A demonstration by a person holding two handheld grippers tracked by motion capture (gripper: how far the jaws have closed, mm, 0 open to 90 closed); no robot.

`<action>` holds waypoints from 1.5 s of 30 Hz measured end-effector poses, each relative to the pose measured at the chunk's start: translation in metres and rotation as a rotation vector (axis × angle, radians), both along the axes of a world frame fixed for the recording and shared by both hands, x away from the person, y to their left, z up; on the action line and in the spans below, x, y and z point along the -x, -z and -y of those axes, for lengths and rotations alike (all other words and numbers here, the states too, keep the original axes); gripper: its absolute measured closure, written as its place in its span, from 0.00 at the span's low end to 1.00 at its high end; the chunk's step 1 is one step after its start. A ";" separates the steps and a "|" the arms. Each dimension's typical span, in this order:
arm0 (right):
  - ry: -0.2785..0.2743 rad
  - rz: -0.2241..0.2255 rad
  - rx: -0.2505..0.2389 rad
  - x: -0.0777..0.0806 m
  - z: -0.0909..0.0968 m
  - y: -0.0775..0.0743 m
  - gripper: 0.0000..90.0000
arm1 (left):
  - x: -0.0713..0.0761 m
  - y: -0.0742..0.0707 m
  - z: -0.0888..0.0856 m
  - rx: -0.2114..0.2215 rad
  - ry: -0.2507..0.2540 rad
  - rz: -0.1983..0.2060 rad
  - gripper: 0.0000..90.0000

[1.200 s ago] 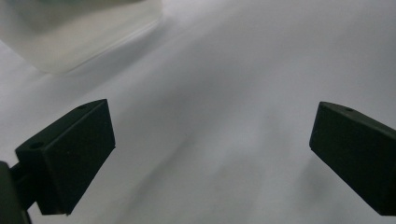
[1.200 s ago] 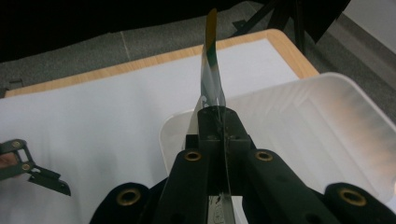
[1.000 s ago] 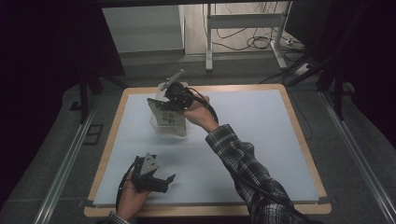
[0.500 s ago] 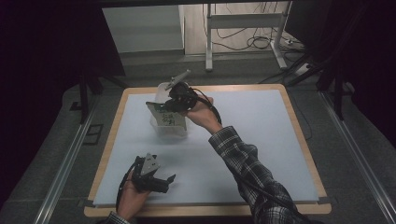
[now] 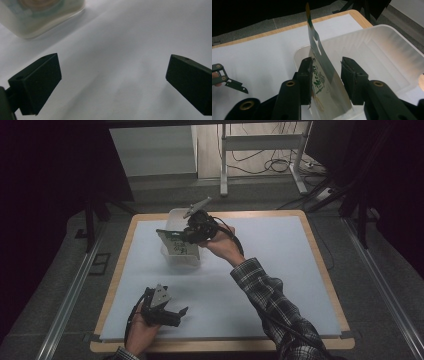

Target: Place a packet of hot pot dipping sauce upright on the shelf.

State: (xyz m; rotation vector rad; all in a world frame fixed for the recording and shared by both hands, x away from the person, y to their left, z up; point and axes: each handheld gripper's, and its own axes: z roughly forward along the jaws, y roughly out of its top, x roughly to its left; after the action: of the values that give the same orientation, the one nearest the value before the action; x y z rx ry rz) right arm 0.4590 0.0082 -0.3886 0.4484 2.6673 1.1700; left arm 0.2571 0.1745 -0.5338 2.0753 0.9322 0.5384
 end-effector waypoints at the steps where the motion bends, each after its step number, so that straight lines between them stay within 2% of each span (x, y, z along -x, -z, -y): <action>1: 0.004 -0.002 -0.001 0.001 0.003 0.000 0.66 | 0.000 0.000 0.000 0.008 -0.001 -0.002 0.00; 12: 0.027 -0.008 -0.016 0.005 0.016 0.001 0.56 | 0.000 0.000 -0.001 0.025 -0.002 -0.005 0.00; 20: 0.040 -0.027 -0.017 0.008 0.027 0.003 0.41 | -0.001 0.001 -0.001 0.019 0.000 -0.001 0.00; 35: 0.060 0.008 -0.034 0.017 0.044 0.003 0.27 | -0.001 0.001 -0.001 0.012 0.001 0.003 0.00; 45: 0.053 -0.005 -0.064 0.023 0.059 0.010 0.14 | -0.001 0.002 0.001 0.005 0.005 0.001 0.00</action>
State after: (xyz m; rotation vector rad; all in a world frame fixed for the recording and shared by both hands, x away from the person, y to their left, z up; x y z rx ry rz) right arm 0.4362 -0.0505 -0.3981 0.5293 2.6114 1.2431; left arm 0.2576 0.1738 -0.5356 2.0726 0.9270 0.5342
